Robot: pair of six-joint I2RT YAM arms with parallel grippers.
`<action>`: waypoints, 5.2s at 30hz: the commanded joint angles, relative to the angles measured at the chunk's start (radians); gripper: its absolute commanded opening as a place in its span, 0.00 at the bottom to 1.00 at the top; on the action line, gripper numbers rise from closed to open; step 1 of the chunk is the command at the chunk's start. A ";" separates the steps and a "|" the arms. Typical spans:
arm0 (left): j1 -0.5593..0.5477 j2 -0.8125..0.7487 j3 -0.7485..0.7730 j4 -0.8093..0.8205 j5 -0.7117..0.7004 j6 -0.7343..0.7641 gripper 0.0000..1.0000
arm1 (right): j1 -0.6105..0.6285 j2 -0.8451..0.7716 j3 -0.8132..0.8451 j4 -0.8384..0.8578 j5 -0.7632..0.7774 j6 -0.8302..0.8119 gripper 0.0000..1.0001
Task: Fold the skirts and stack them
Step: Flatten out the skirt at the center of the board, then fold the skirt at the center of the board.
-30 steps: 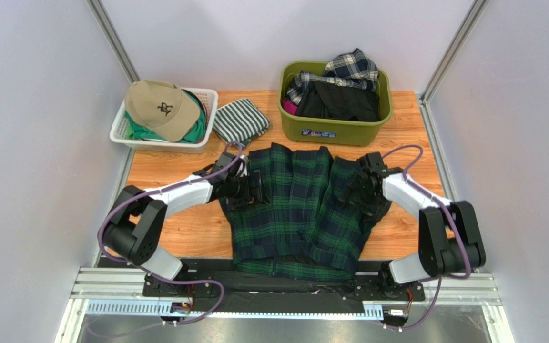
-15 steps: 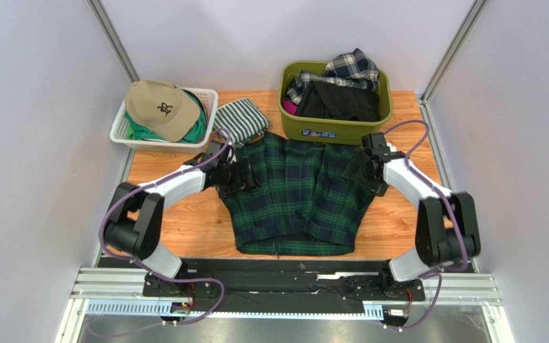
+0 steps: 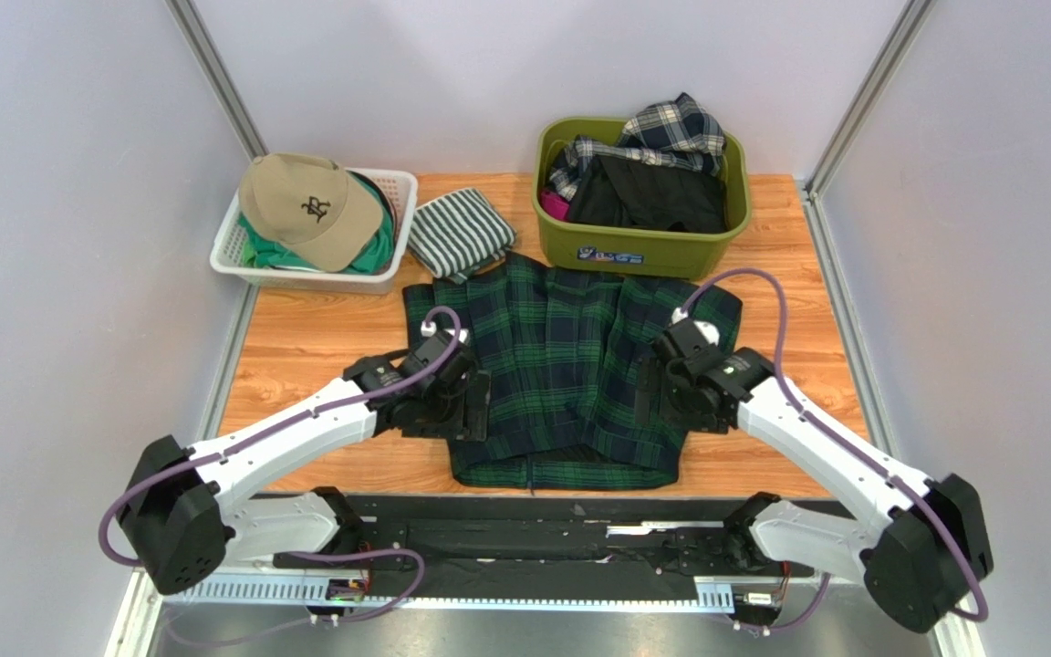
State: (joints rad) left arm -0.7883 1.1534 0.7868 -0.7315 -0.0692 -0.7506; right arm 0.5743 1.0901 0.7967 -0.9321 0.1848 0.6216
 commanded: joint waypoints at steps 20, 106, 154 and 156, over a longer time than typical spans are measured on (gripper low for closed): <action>-0.054 0.134 -0.092 -0.023 -0.101 -0.139 0.15 | 0.046 0.076 -0.179 0.003 0.001 0.190 0.33; 0.733 0.315 -0.006 0.409 0.341 0.014 0.91 | 0.852 0.967 0.858 0.139 0.200 -0.203 0.71; 0.704 0.499 0.149 0.406 0.321 0.054 0.42 | 0.842 0.671 0.694 0.248 0.180 -0.258 0.00; 0.704 0.506 0.167 0.393 0.318 0.059 0.25 | 0.842 0.656 0.676 0.262 0.154 -0.266 0.00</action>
State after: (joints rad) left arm -0.0792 1.6424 0.8921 -0.3313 0.2607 -0.7143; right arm 1.4124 1.7988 1.4914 -0.7174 0.3790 0.3801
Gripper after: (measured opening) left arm 0.367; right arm 0.046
